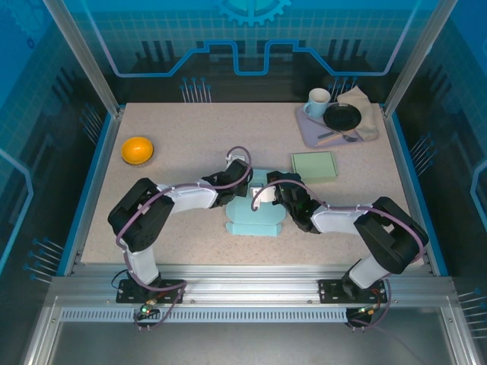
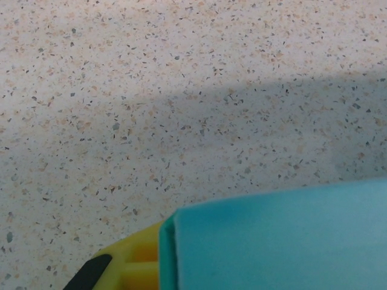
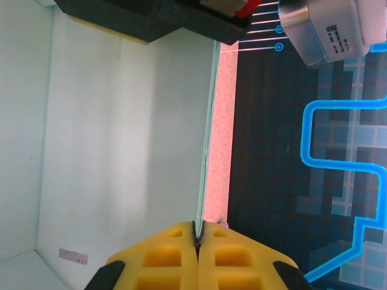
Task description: Fold the paper box
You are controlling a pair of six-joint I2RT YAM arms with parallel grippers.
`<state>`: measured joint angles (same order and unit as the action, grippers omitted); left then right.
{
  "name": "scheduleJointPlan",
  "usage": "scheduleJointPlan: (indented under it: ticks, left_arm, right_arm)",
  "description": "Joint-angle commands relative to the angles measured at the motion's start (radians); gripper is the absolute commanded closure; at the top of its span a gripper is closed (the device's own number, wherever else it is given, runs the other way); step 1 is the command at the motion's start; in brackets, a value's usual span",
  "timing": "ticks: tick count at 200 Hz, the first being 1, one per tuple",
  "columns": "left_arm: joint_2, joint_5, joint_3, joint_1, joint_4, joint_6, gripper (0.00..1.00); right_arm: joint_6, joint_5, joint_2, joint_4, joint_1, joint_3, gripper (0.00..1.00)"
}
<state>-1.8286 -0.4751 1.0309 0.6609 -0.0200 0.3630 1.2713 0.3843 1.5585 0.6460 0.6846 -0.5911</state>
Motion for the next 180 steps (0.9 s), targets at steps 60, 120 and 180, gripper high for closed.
scheduleJointPlan:
  ticks: [60,120,180]
  left_arm:
    - [0.081,-0.104,-0.086,-0.053,-0.093,0.059,0.58]
    - [0.142,0.140,-0.190,-0.043,0.075,-0.045,0.46]
    - [0.171,0.192,-0.251,-0.022,0.207,-0.120,0.44]
  right_arm:
    - [-0.023,0.032,0.035,-0.080,0.006,0.031,1.00]
    - [-0.028,0.027,0.040,-0.088,0.010,0.021,1.00]
    - [-0.013,0.043,0.042,-0.065,0.038,0.032,1.00]
